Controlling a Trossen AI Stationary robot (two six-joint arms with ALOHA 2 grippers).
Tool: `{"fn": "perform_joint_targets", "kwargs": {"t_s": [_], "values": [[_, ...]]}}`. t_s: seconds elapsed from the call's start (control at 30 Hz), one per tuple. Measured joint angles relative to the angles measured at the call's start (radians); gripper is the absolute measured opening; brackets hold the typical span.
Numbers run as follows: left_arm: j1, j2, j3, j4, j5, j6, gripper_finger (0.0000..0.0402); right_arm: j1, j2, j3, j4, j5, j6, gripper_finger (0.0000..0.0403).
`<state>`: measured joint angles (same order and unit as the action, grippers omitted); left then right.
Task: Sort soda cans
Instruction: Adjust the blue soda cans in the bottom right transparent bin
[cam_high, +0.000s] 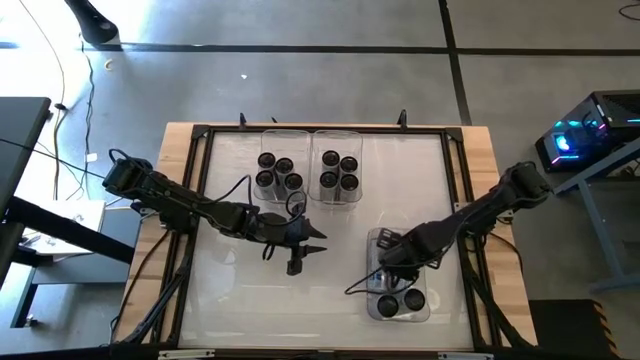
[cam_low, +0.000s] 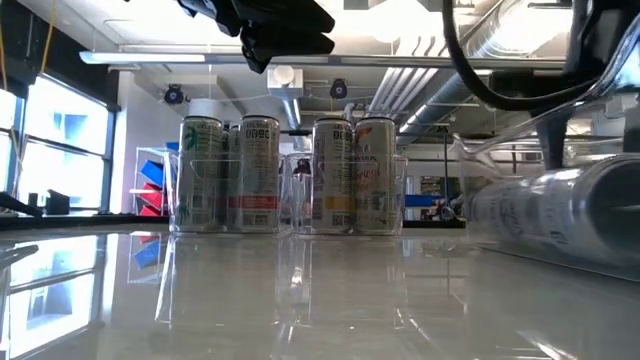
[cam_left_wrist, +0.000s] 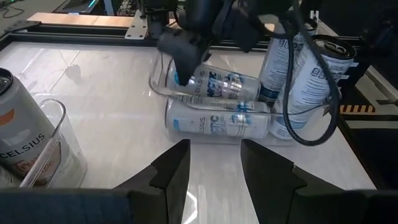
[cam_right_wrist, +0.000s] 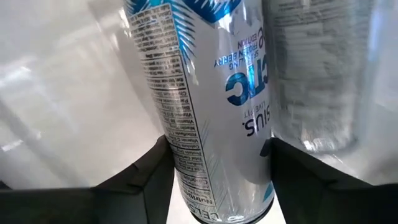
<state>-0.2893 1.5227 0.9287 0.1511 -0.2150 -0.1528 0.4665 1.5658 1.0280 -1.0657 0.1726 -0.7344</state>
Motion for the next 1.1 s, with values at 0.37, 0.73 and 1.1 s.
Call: {"fn": "perform_joint_targets", "kwargs": {"t_s": [0.37,0.73,1.1], "values": [[0.0,0.0,0.0,0.003,-0.003,0.0,0.0136,0.064,-0.003,0.181,-0.217,0.18,0.092,0.0205],[0.026,0.034,0.0,0.087,-0.012,-0.04,0.0136,0.138,-0.005,0.296,-0.445,0.504,0.273,0.0199],[0.142,0.313,0.009,0.669,0.24,-0.179,0.0207,0.21,-0.006,0.299,-0.49,0.588,0.397,0.0198]]}}
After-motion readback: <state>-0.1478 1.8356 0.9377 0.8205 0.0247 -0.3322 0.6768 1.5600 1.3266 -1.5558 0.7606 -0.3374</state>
